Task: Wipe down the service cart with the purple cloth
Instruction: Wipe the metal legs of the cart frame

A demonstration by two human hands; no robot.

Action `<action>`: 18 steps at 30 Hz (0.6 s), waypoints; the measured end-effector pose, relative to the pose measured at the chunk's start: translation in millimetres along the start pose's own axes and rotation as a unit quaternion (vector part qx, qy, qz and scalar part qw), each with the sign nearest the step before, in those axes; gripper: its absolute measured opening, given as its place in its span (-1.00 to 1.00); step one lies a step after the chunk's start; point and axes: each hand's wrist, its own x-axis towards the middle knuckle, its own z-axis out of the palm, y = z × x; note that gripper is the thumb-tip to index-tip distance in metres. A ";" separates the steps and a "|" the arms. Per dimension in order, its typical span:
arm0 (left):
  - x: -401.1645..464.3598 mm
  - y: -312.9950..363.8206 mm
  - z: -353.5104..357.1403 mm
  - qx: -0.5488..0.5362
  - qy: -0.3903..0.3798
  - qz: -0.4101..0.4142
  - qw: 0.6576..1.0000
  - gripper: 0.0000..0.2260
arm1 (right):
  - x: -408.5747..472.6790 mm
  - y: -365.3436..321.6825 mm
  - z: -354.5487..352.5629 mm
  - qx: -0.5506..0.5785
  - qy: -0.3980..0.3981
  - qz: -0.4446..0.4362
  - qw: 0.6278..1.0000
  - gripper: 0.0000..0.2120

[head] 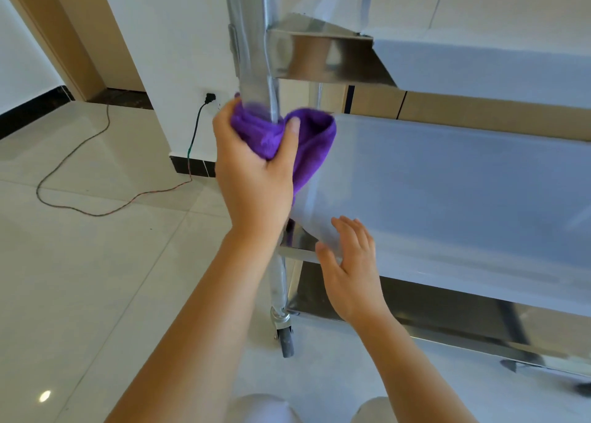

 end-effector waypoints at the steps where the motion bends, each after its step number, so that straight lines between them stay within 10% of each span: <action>1: 7.7 7.2 1.9 0.000 0.016 0.017 1.000 -0.51 | 0.3 -0.2 -0.6 -0.003 -0.002 -0.002 1.000 -0.57; 13: -30.1 -32.7 4.0 0.039 -0.014 -0.035 0.999 -0.47 | 2.8 0.1 16.8 -0.142 -0.038 -0.030 0.989 -0.40; 18: -79.8 -83.8 -10.5 0.057 -0.109 -0.154 0.980 -0.46 | 0.1 2.9 11.4 -0.008 -0.074 -0.052 0.996 -0.33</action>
